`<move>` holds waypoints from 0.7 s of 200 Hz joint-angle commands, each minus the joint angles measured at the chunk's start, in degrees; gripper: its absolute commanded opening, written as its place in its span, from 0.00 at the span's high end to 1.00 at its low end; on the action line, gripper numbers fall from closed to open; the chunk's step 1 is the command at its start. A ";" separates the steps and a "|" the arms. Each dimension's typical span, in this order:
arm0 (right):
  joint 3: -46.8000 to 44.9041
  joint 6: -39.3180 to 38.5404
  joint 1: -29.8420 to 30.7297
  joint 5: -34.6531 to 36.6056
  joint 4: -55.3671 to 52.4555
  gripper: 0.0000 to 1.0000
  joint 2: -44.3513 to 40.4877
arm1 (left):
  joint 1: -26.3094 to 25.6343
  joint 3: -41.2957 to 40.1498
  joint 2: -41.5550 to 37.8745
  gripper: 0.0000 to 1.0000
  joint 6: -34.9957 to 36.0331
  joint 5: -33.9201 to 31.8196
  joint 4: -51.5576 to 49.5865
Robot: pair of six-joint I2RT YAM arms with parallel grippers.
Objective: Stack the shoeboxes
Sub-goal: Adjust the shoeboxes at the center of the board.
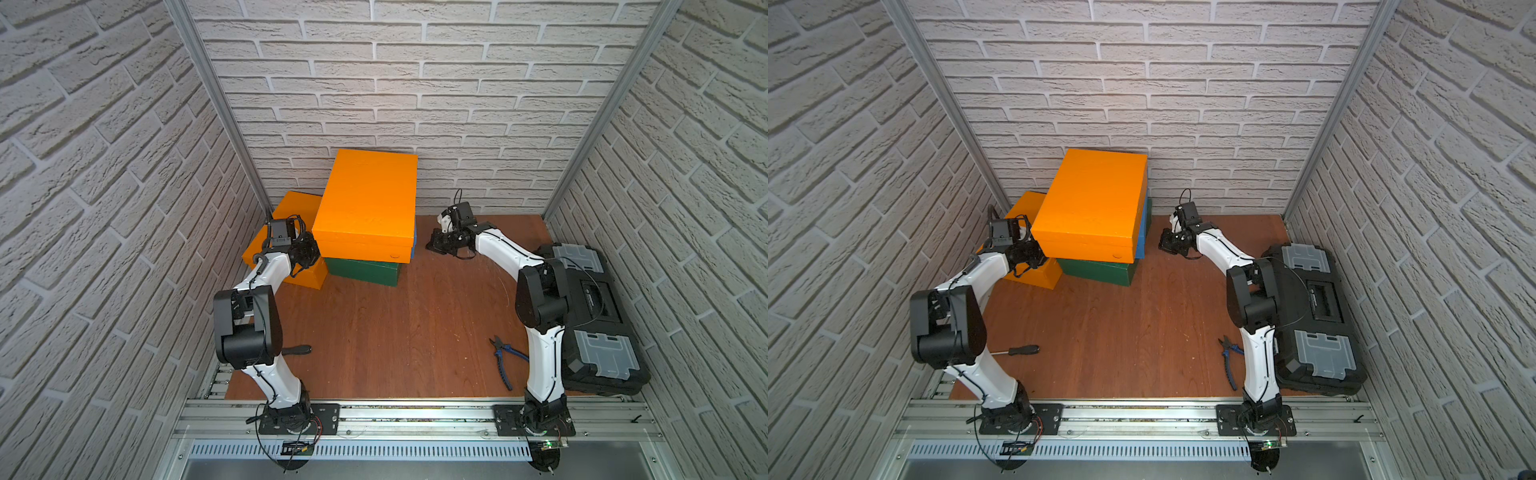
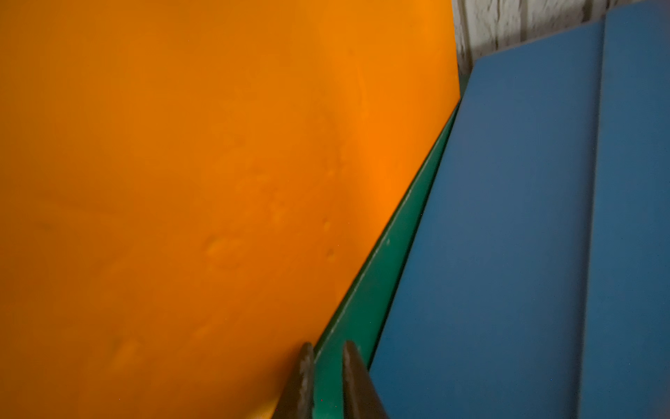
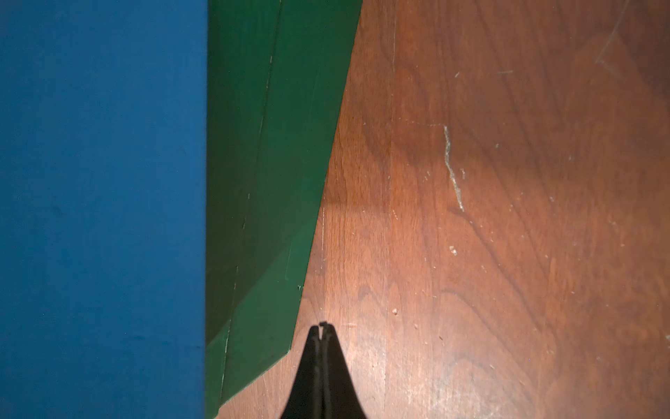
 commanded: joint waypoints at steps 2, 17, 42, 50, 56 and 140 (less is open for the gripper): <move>0.99 -0.08 -0.21 -0.41 0.37 0.96 0.51 | -2.17 -1.34 0.97 0.82 0.22 -0.68 -1.52; 0.57 -0.17 -0.37 -0.83 0.52 0.96 0.15 | -3.24 -2.55 0.69 0.82 -0.25 -0.90 -1.48; -0.80 0.19 -0.90 -1.53 1.45 0.96 -0.67 | -3.76 -4.31 -0.34 0.82 -0.45 -1.71 -1.25; -1.11 0.20 -1.05 -1.72 1.55 0.96 -0.85 | -3.49 -4.26 -0.77 0.82 -0.22 -2.15 -1.83; -1.36 0.16 -1.16 -1.73 1.64 0.96 -1.09 | -3.34 -4.07 -0.98 0.82 -0.11 -2.04 -2.11; -1.21 -0.40 -1.65 -3.88 2.21 0.95 -0.25 | -8.47 -4.35 0.72 0.82 -2.64 -2.52 0.65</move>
